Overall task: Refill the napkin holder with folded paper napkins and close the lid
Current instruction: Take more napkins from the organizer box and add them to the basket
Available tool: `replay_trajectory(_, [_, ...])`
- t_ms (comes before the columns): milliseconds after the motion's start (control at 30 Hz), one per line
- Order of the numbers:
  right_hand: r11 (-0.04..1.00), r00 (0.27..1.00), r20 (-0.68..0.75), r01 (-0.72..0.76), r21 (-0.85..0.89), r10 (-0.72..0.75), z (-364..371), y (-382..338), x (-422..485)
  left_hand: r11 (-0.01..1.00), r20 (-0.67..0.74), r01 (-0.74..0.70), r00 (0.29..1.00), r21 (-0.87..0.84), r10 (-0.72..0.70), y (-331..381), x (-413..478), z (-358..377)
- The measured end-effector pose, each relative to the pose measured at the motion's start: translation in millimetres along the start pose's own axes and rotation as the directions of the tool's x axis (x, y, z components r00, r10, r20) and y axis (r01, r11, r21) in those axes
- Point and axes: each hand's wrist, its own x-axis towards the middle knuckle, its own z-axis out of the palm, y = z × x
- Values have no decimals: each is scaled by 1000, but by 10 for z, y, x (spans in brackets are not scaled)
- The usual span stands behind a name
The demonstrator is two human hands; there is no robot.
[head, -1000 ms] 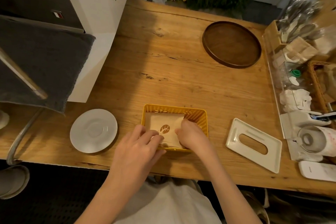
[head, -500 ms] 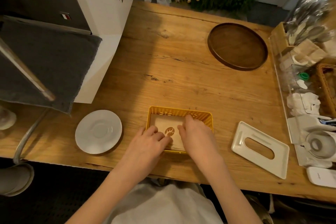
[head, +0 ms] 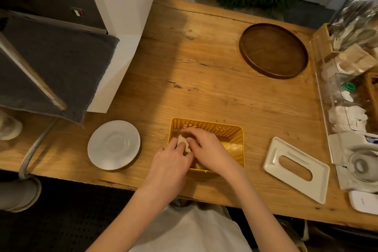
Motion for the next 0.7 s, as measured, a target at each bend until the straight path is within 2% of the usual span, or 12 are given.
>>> replay_trajectory(133, [997, 992, -122, -28, -72, 19, -2, -28, -32, 1000, 11, 11, 1000, -9, -11, 19, 4, -16])
replay_trajectory(267, [982, 972, -234, -22, -190, -23, -61, -51, -114, 1000, 16, 10, 1000, -13, -10, 15, 4, -19])
replay_trajectory(400, [970, 976, -214, -11, -241, -42, -67, -32, -127, 1000, 29, 18, 999, -17, -18, 18, 15, -29])
replay_trajectory(700, [985, 992, -124, 9, -173, -31, -39, 52, -142, 998, 81, 47, 995, 41, -50, 48, 63, -39])
